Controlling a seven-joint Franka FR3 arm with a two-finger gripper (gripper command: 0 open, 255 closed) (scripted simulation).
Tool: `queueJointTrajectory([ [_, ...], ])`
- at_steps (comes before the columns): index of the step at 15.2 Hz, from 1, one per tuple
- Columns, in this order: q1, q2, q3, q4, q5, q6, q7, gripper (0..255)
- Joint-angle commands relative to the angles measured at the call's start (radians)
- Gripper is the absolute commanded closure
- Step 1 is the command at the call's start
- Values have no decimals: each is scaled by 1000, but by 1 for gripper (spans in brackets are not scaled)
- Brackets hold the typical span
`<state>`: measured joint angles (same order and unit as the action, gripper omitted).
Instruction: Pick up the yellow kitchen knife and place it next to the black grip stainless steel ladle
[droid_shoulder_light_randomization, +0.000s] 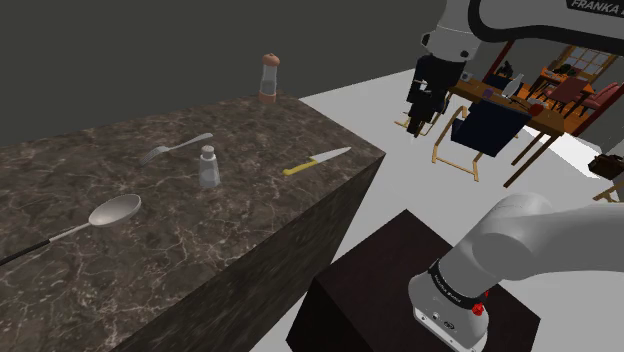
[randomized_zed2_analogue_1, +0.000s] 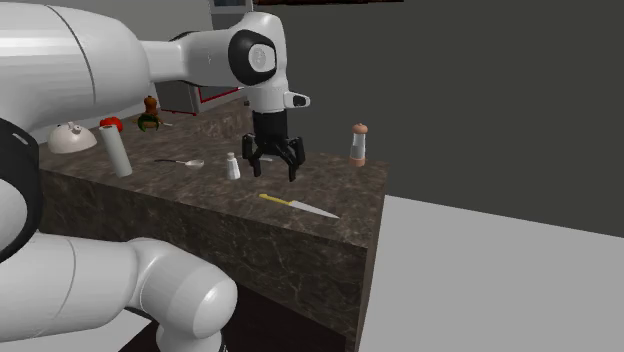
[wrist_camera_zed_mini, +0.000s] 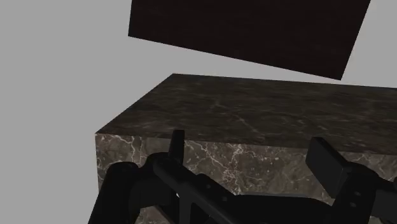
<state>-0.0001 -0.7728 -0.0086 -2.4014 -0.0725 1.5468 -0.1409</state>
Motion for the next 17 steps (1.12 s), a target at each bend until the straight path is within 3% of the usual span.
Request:
queueJointTrajectory([
  [1,0,0,0,0,0,0,0,0],
  [10,-74,210,186,-33,155,243,517,0],
  [17,-141,457,295,36,195,439,901,0],
])
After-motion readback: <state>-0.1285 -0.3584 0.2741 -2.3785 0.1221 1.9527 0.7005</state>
